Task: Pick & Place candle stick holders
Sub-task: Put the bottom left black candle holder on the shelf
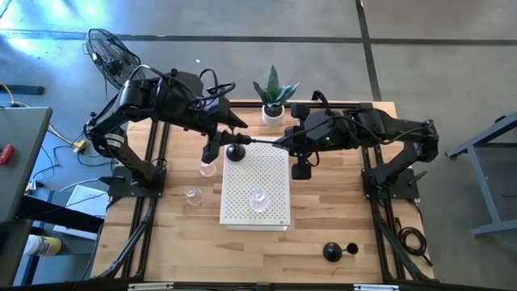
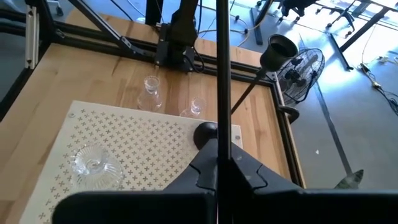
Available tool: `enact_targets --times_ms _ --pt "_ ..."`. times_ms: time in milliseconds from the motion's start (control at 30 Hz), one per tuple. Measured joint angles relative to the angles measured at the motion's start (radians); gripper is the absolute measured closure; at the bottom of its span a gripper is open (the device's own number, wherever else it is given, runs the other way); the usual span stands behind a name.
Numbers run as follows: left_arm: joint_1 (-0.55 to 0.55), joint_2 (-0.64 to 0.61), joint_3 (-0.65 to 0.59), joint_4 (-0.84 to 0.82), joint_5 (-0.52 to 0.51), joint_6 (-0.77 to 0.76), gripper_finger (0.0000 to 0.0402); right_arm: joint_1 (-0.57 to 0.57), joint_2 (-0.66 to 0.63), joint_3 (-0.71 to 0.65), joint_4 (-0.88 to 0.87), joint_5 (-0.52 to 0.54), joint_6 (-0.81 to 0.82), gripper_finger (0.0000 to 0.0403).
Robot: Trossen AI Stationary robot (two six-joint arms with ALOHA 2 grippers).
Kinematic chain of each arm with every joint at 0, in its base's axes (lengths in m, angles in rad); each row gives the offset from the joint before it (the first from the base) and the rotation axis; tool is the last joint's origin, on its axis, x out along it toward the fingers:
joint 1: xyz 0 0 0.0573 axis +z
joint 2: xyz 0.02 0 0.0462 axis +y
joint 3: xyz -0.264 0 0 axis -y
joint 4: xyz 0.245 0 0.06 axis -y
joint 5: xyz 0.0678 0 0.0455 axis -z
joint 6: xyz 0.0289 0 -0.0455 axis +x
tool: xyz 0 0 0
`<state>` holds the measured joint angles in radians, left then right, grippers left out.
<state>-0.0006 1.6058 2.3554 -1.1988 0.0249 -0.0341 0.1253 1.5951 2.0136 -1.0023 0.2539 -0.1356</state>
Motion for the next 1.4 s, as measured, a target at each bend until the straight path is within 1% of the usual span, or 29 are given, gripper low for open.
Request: enact_targets --times_ms 167,300,633,867,967,1067,1167,1400 --pt "0.0 -0.002 0.0 -0.003 0.011 0.0 0.0172 0.0 0.0 0.0 -0.003 0.0 -0.001 0.0401" --pt "0.0 -0.016 -0.001 -0.001 0.012 0.0 0.0154 0.0 0.0 0.0 -0.004 0.0 -0.003 0.0401" --pt "0.0 -0.069 -0.001 -0.013 0.012 0.0 0.0152 0.002 0.0 0.0 -0.009 0.01 0.004 0.0401" --pt "0.0 -0.125 0.0 -0.062 0.009 -0.035 0.0152 0.05 -0.022 0.0 0.001 0.103 -0.003 0.0401" --pt "0.0 -0.142 0.0 -0.096 0.01 -0.05 0.0152 0.079 -0.064 0.0 0.016 0.138 -0.009 0.0402" --pt "0.0 -0.156 0.0 -0.14 0.001 -0.053 0.0152 0.113 -0.114 0.002 0.039 0.209 -0.023 0.0401" --pt "0.0 -0.159 0.0 -0.172 -0.009 -0.063 0.0152 0.143 -0.166 0.002 0.063 0.256 -0.039 0.0402" --pt "0.0 -0.159 -0.001 -0.233 -0.017 -0.073 0.0152 0.18 -0.292 -0.001 0.095 0.262 -0.056 0.0402"
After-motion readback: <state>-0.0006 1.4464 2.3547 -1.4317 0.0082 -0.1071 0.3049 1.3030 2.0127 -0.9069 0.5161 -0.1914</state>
